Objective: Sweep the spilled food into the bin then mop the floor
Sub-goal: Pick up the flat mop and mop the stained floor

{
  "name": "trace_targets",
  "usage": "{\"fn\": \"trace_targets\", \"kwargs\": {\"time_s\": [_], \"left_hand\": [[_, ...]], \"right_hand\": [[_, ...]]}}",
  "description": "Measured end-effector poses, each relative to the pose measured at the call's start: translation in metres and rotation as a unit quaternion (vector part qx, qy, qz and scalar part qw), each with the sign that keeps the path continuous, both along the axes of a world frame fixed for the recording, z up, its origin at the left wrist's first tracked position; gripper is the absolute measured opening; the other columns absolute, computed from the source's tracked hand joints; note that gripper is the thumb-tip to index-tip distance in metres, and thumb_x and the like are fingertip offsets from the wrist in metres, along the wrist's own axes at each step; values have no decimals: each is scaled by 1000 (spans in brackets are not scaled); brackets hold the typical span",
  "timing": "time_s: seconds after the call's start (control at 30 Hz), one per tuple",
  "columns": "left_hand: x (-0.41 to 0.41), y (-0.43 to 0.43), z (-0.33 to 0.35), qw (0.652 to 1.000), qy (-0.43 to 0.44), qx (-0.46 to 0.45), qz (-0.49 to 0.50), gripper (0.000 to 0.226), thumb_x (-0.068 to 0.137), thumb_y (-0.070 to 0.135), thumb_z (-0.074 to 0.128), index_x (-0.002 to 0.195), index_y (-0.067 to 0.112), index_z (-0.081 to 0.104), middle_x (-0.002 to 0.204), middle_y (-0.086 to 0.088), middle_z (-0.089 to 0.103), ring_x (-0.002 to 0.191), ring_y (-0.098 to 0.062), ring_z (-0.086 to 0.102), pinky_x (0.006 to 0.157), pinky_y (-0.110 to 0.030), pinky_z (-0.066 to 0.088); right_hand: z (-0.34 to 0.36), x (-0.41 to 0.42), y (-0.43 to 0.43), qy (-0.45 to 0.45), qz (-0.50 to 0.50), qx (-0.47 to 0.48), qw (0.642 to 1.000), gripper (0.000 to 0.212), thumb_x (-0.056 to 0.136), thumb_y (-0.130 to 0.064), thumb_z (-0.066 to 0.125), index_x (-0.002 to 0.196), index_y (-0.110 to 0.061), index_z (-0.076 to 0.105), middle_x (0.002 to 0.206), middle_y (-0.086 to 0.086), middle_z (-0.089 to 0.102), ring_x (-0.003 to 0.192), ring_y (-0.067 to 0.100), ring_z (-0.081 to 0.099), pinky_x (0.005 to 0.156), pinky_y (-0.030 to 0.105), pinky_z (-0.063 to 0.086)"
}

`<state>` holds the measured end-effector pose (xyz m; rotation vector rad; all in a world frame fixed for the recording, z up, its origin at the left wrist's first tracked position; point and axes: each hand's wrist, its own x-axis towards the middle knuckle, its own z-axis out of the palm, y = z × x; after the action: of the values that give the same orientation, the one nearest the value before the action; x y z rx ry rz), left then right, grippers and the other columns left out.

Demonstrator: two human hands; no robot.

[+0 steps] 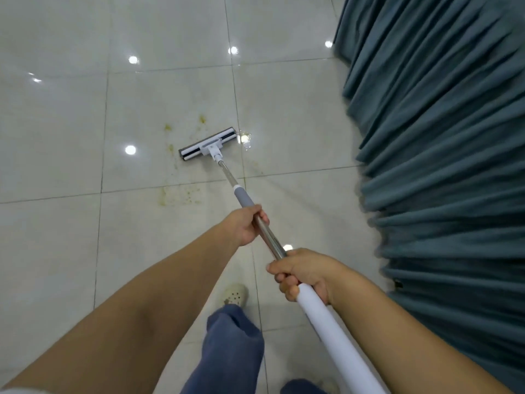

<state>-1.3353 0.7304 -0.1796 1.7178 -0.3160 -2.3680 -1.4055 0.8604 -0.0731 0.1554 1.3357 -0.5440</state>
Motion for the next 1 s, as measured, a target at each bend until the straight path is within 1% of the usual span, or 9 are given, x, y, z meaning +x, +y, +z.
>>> {"fn": "trace_targets", "kwargs": {"time_s": [0.07,0.17,0.23,0.37,0.5,0.57,0.63,0.83,1.0], "left_hand": [[6,-53,-7,1000,-6,-8,5,23,97,4,45,74,7,44,42,-3,43,34,-13,43,38,-18,44],[13,-122,-17,999,-6,-19,33,21,96,4,47,75,8,44,59,-4,40,49,-12,38,36,-15,43],[19,-155,-22,998,-12,-27,58,19,95,5,49,77,8,46,62,-3,40,52,-11,38,37,-15,43],[33,-174,-33,998,-8,-32,53,18,95,6,49,78,8,46,62,-3,40,52,-11,38,38,-15,43],[49,-134,-43,999,-10,-11,33,20,96,6,47,77,7,45,61,-3,39,48,-10,39,37,-16,42],[59,-109,-46,999,-14,-4,37,19,96,5,48,77,7,46,60,-3,40,43,-11,40,38,-16,43],[70,-79,-45,1000,-14,3,27,18,96,5,48,78,6,46,58,-4,40,40,-12,41,37,-17,43],[123,42,-26,999,2,45,-19,17,96,7,47,79,7,46,57,-4,41,48,-14,40,42,-23,46],[186,159,-10,996,8,82,-44,16,95,8,48,80,7,48,62,-5,42,53,-15,41,48,-26,48]], "right_hand": [[-10,8,-53,-5,7,-2,1000,16,90,-2,59,80,-7,47,54,3,45,32,6,36,32,15,36],[-24,17,-126,-13,15,-15,1000,18,90,-2,59,77,-7,47,50,2,43,30,6,35,31,14,35],[-30,24,-163,-15,14,-22,1000,19,91,-1,57,76,-7,47,51,2,41,31,7,34,32,14,35],[-41,40,-182,-17,28,-29,999,17,90,-2,57,77,-7,47,52,3,41,33,8,35,34,15,37],[-48,60,-138,-6,45,-16,999,15,91,-6,57,79,-6,48,53,2,43,39,8,37,36,17,40],[-48,70,-110,1,51,-8,999,10,91,-9,58,86,-7,50,58,3,46,43,8,38,39,17,41],[-47,78,-77,3,48,-6,999,10,90,-11,60,93,-8,51,60,3,49,44,9,40,40,18,43],[-27,126,51,0,53,10,999,10,90,-15,61,93,-10,52,61,3,53,44,8,44,43,20,44],[2,189,165,-1,53,46,998,18,89,-11,60,103,-10,50,61,4,51,43,9,43,43,20,43]]}}
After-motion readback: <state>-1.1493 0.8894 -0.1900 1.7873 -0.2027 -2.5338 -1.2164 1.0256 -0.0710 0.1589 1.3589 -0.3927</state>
